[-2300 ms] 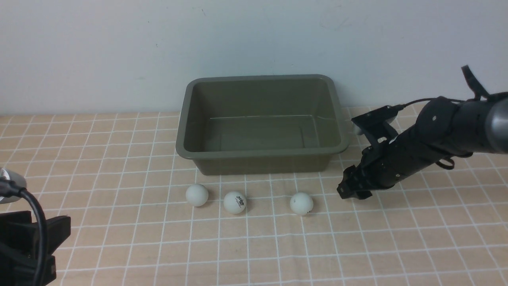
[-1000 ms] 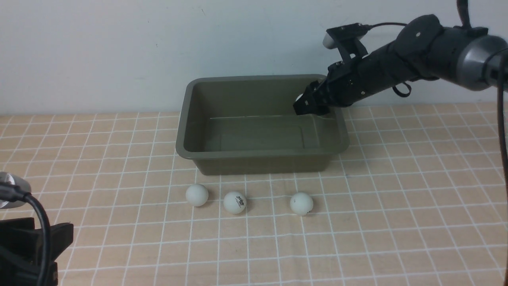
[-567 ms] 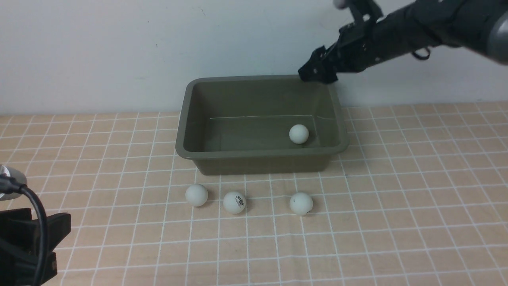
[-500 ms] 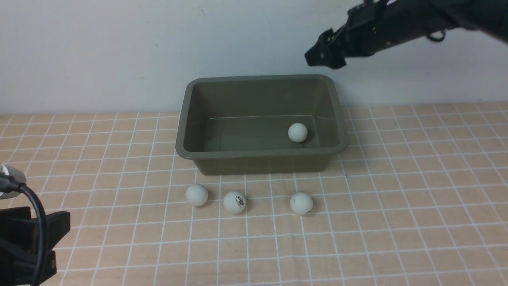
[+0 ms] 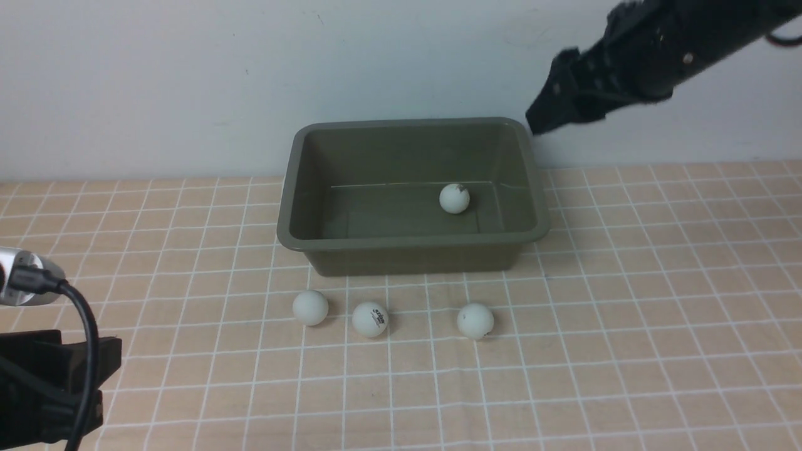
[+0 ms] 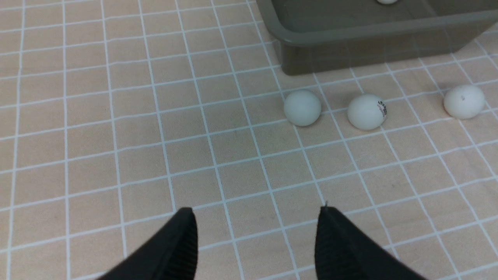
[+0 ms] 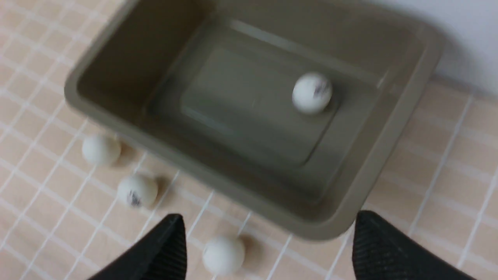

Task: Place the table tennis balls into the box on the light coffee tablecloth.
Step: 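Reach for and grasp a ping pong ball on the table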

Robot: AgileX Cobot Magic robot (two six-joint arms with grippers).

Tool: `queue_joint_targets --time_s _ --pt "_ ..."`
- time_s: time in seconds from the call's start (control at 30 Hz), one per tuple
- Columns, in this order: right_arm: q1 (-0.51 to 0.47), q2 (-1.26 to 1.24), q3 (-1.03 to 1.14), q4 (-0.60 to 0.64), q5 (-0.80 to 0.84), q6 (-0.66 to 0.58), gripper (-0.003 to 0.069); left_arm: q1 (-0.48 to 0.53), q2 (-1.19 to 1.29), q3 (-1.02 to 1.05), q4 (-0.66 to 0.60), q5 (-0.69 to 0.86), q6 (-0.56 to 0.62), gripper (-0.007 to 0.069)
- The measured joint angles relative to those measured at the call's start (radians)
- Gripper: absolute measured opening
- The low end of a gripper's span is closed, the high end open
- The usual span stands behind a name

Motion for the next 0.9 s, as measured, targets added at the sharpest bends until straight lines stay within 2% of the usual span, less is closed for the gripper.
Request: queue_joint_targets --time_s 0.13,0.4,0.5,0.77,0.9 --pt "0.063 -0.017 0.137 0.008 -0.042 0.000 0.0514 0.000 0.037 0.000 0.000 -0.003 0.009 0.0342" --pt "0.173 -0.077 0.273 -0.007 -0.106 0.005 0.0489 0.000 0.083 0.000 0.000 -0.020 0.013 0.0342" --pt "0.217 -0.091 0.319 -0.052 -0.135 0.030 0.0484 0.000 0.084 0.000 0.000 -0.025 0.013 0.0342" --pt "0.309 -0.092 0.484 -0.281 -0.325 0.190 0.0483 0.000 0.084 0.000 0.000 -0.026 0.033 0.0342" --pt "0.312 -0.086 0.517 -0.313 -0.423 0.231 0.0483 0.000 0.084 0.000 0.000 -0.026 0.042 0.0342"
